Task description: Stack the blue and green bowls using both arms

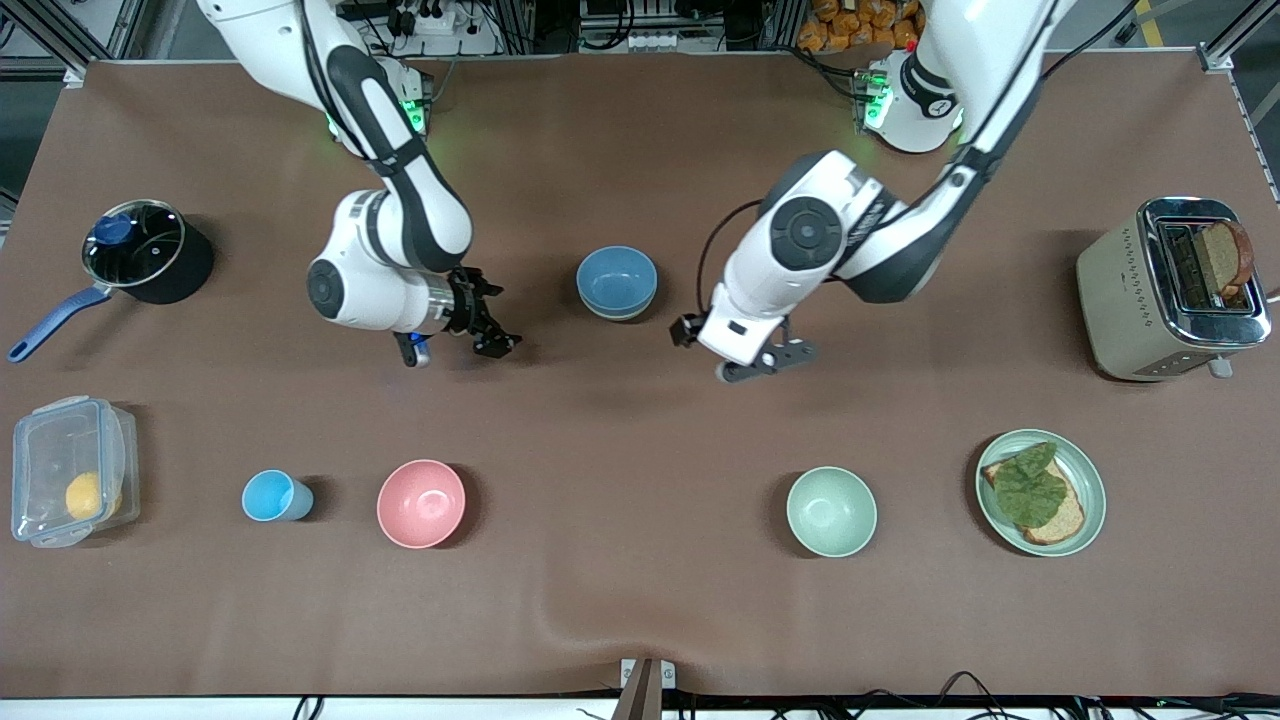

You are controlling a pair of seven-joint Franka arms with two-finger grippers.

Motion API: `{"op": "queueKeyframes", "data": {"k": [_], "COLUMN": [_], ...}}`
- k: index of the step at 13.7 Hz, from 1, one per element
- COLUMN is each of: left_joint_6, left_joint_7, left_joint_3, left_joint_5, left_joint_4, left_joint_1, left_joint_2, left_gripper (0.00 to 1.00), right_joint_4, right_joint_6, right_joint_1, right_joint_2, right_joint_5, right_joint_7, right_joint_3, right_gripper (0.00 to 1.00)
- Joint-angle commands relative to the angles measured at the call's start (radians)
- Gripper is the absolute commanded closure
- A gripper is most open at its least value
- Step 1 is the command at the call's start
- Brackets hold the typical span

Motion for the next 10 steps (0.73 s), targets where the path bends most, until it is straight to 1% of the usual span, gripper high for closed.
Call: {"op": "queueKeyframes", "data": {"k": [1,4,6,8,9,10], "left_joint_6": [-0.138,-0.163,-0.166,-0.184,-0.187,-0.191], "left_joint_7": [-0.031,-0.019,0.005,0.045,0.077,0.114], "left_joint_3": [-0.004,-0.007,-0.005,-0.004,-0.004,-0.005], "left_joint_5": [0.043,0.045,0.045,0.045,0.045,0.045], "left_joint_4": [0.074,0.074,0.077,0.079,0.081,0.081], "left_joint_1": [0.034,0.121,0.147,0.167,0.186,0.213], "left_joint_2": [-0.053,-0.132,-0.159,-0.179,-0.193,-0.211], "left_gripper": [0.0,0.0,0.0,0.0,0.0,0.0], "right_joint_4": [0.004,0.024,0.062,0.102,0.124,0.156], "right_joint_6": [-0.114,-0.265,-0.383,-0.457,-0.486,-0.526], "right_joint_1": [-0.002,-0.002,-0.002,-0.002,-0.004,-0.031], "right_joint_2": [-0.049,-0.089,-0.106,-0.127,-0.13,-0.134], "right_joint_5": [-0.11,-0.194,-0.245,-0.321,-0.37,-0.407], "right_joint_7": [-0.002,-0.069,-0.145,-0.172,-0.176,-0.186], "right_joint_3": [-0.064,-0.171,-0.265,-0.311,-0.328,-0.333], "right_gripper": [0.0,0.0,0.0,0.0,0.0,0.0]}}
